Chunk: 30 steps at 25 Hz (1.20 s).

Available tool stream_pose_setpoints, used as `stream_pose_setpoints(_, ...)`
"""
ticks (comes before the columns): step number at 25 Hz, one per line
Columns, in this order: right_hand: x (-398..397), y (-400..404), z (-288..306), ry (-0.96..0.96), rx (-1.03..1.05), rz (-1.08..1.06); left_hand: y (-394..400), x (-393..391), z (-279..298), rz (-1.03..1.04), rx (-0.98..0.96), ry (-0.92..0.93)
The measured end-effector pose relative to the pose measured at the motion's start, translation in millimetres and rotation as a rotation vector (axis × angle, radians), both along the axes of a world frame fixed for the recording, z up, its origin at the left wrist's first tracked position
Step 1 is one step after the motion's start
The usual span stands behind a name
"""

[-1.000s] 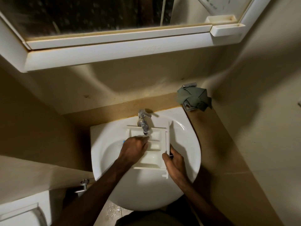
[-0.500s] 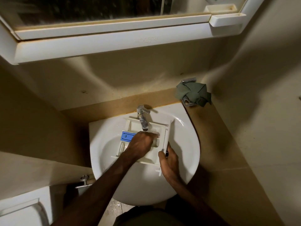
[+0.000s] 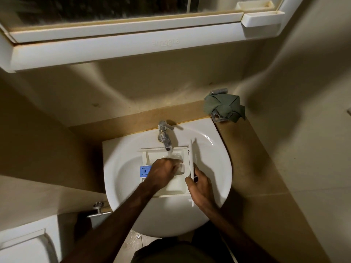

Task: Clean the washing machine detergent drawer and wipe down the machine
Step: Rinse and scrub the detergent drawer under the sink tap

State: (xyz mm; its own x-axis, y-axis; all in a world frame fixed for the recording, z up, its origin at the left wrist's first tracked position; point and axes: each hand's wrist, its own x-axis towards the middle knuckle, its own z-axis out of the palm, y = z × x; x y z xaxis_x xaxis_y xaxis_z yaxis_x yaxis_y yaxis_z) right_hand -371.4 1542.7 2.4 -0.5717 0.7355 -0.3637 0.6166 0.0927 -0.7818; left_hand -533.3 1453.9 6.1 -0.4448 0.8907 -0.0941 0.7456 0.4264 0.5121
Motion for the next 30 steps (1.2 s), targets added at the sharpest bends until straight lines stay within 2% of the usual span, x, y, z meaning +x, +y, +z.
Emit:
stream_pose_setpoints(2,1,-4,-1,0.028,-0.038,-0.025,4,1,4,-0.029,-0.028,0.008)
stream_pose_setpoints(6,6,7,6,0.034,-0.112,-0.039,-10,-25,10,0.001,-0.198,0.225)
stream_pose_setpoints(11,-8,20,21,-0.041,-0.113,0.038,-25,-19,8,0.169,-0.135,0.077)
stream_pose_setpoints(15,-6,30,28,-0.1,-0.134,0.103,-25,-15,5,0.228,-0.01,-0.24)
stream_pose_setpoints(16,-4,35,31,-0.113,-0.143,0.11,-27,-19,5,0.295,0.046,-0.209)
stream_pose_setpoints(17,-3,40,34,-0.126,-0.155,0.112,-29,-24,5,0.334,0.091,-0.065)
stream_pose_setpoints(19,-2,49,41,-0.156,-0.176,0.116,-28,-34,4,0.243,0.03,0.19)
stream_pose_setpoints(20,-3,53,44,-0.172,-0.183,0.132,-24,-39,6,0.141,-0.053,0.2)
stream_pose_setpoints(23,-12,54,57,-0.21,-0.191,0.225,-4,-49,12,0.068,-0.287,-0.095)
stream_pose_setpoints(24,-17,52,59,-0.209,-0.192,0.253,3,-51,9,0.058,-0.307,-0.127)
stream_pose_setpoints(30,-34,45,66,-0.229,-0.154,0.249,20,-65,-3,0.083,-0.286,-0.038)
